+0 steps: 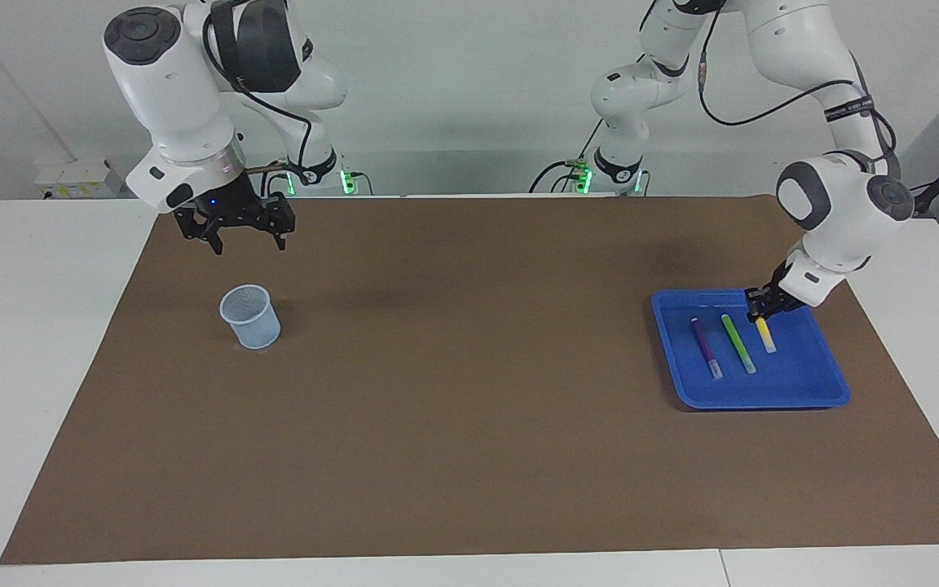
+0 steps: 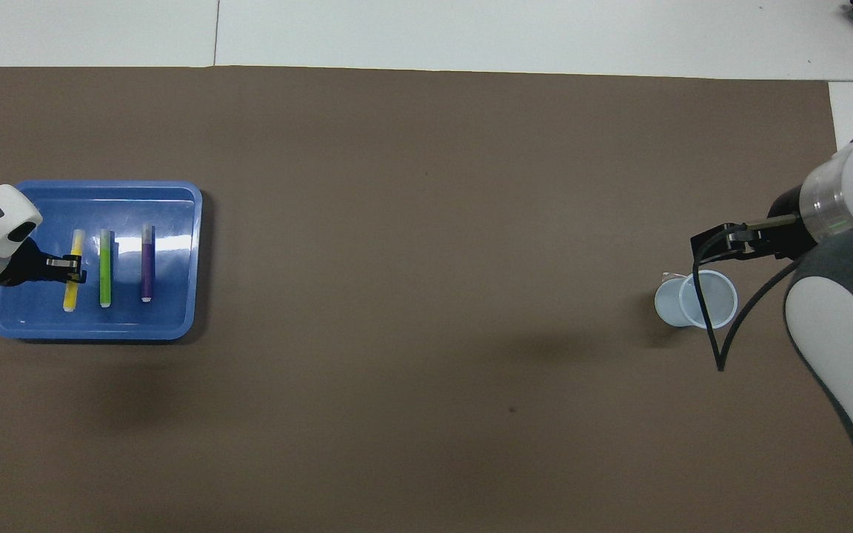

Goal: Right arm passes pens to left for tray arrangement

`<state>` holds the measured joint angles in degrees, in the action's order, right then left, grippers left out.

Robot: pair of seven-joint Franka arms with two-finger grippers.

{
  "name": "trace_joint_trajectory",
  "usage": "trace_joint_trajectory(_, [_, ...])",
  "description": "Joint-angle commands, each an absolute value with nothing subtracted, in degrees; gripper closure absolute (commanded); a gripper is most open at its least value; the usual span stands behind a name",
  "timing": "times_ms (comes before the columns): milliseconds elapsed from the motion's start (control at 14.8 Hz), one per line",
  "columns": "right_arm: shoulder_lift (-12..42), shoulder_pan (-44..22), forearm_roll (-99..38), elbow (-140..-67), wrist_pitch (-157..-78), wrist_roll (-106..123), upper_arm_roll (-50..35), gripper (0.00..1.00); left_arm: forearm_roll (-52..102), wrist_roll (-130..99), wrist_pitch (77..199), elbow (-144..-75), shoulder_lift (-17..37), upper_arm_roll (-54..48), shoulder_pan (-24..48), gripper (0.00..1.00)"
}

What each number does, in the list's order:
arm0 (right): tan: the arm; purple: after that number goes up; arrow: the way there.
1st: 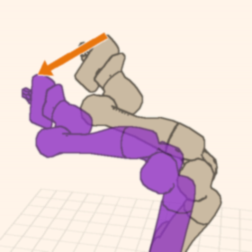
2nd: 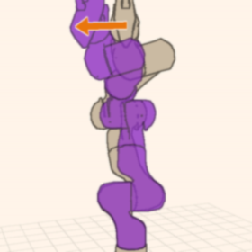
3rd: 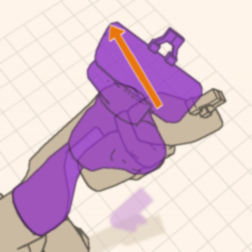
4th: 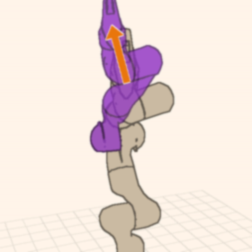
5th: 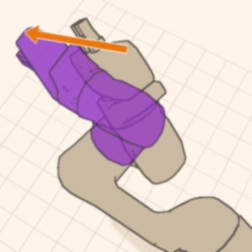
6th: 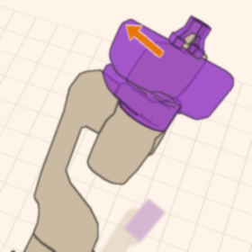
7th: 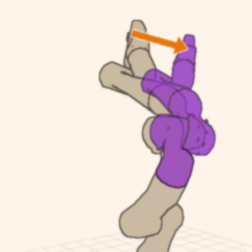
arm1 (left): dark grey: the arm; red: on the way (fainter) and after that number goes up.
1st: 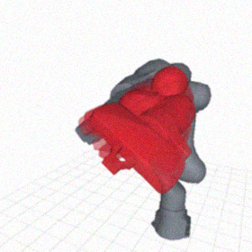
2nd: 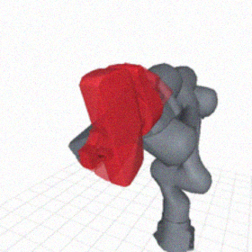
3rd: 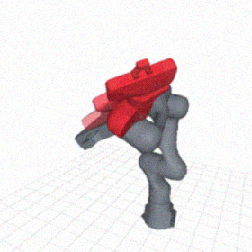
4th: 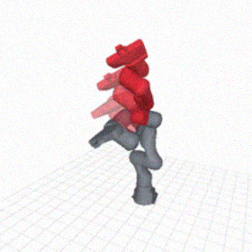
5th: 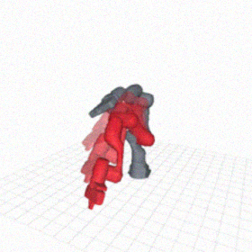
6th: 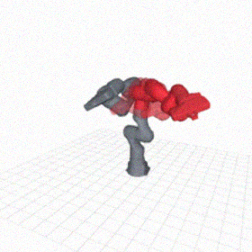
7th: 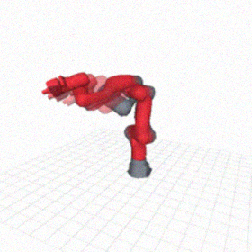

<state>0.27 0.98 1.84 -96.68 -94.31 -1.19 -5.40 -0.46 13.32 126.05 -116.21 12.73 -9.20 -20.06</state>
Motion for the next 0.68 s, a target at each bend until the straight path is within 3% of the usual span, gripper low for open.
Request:
trace_joint_trajectory(0, [-1.23, 1.67, 2.11, -97.38, -94.48, 2.01, -4.92, 0.00, -1.49, 16.34, 129.37, -116.10, 14.59, -9.67, -22.50, 1.00])
trace_joint_trajectory(609, [-2.55, 1.58, 1.93, -96.86, -93.78, 1.76, -3.96, 0.00, -2.45, 16.61, 134.38, -115.84, 17.67, -9.58, -23.91, 1.00])
